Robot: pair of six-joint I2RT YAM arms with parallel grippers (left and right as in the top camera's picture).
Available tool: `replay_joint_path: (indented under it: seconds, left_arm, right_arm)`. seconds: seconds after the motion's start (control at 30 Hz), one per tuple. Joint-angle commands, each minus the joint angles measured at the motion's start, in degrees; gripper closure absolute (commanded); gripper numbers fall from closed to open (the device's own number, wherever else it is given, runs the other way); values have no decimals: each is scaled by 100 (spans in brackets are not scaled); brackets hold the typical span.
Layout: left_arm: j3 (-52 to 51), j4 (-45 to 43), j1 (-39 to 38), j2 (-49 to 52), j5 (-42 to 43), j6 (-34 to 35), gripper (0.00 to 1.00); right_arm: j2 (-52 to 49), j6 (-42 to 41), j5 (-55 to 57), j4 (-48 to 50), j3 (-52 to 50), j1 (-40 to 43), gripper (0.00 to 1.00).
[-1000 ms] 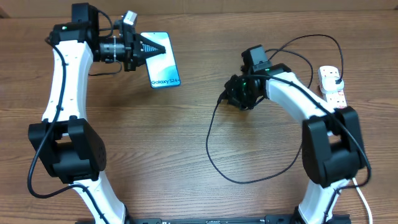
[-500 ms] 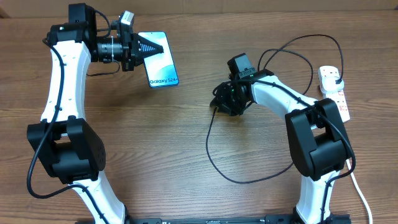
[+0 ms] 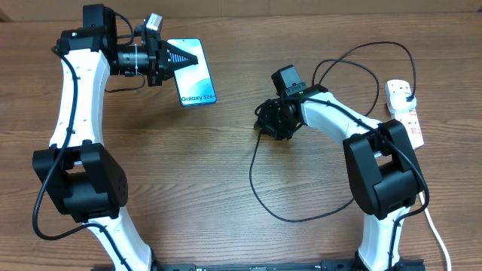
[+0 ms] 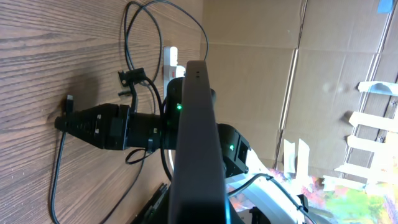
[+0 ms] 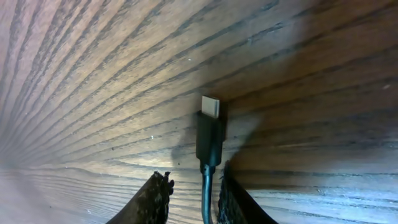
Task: Plug charger to phone and switch on socket
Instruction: 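Lower the right gripper and grasp the black cable's USB-C plug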
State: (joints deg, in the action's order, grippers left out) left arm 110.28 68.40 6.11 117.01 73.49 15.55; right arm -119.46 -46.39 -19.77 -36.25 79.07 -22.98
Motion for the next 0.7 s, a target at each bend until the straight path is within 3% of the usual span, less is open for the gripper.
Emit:
replay_joint_path:
  seconds: [0.0, 0.17, 0.4, 0.67]
  left_arm:
    - [87, 20, -2, -96, 192, 76, 96]
    - [87, 20, -2, -96, 190, 76, 96]
    - [87, 26, -2, -96, 192, 76, 96]
    - [87, 59, -2, -96, 192, 72, 96]
  right_arm:
    - [-297, -9, 306, -2, 76, -26, 72]
    - [-459, -7, 326, -2, 66, -26, 73]
    - [-481, -4, 435, 0, 50, -26, 96]
    - [-452, 684, -39, -66, 52, 109, 96]
